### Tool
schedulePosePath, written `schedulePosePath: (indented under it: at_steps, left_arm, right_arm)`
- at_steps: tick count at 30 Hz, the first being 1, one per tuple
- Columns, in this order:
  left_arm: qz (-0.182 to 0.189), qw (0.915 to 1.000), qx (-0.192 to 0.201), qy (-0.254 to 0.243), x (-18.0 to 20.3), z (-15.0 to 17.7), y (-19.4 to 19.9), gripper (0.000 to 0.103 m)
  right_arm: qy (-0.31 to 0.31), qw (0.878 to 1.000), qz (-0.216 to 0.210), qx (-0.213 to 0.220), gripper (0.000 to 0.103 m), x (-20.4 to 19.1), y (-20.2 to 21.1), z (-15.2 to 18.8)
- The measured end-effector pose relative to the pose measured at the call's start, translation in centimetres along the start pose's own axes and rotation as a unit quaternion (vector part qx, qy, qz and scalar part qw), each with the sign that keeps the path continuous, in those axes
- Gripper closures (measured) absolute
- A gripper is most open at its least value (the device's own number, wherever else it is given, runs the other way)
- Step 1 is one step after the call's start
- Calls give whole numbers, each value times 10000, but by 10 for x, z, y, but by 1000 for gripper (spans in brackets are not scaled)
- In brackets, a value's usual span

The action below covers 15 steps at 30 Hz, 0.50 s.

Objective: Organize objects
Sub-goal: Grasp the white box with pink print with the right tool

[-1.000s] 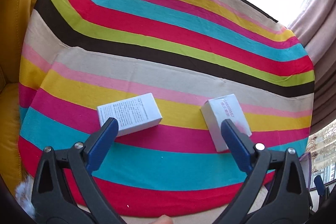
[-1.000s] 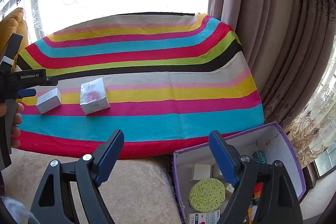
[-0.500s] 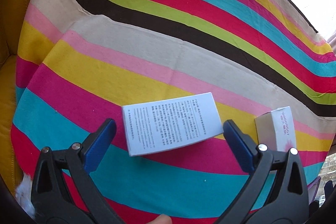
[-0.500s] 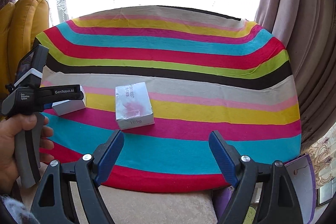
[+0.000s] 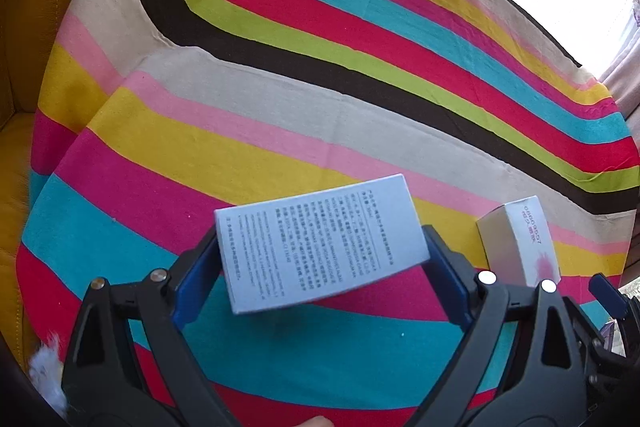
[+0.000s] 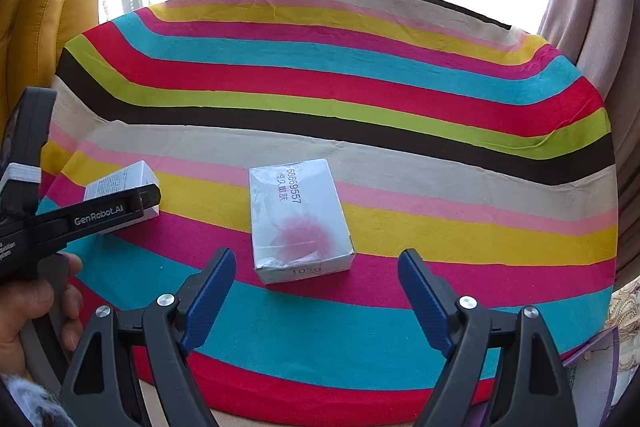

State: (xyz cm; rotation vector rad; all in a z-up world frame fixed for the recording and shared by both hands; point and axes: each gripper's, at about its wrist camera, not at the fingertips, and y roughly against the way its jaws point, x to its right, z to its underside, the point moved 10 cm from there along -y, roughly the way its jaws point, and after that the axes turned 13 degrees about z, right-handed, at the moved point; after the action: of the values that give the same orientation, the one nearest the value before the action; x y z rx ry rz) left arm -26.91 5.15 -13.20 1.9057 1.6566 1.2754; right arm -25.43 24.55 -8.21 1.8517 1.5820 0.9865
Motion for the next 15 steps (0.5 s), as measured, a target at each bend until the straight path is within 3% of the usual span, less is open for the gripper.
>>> schedulePosePath:
  at_steps: [4, 15]
  left_arm:
    - [242, 9992, 306, -112, 9, -6, 13, 9]
    - [393, 9984, 327, -256, 17, -8, 9, 9]
  right_arm:
    - [111, 9999, -6, -86, 19, -15, -16, -5]
    - [350, 9985, 223, -354, 19, -29, -59, -6]
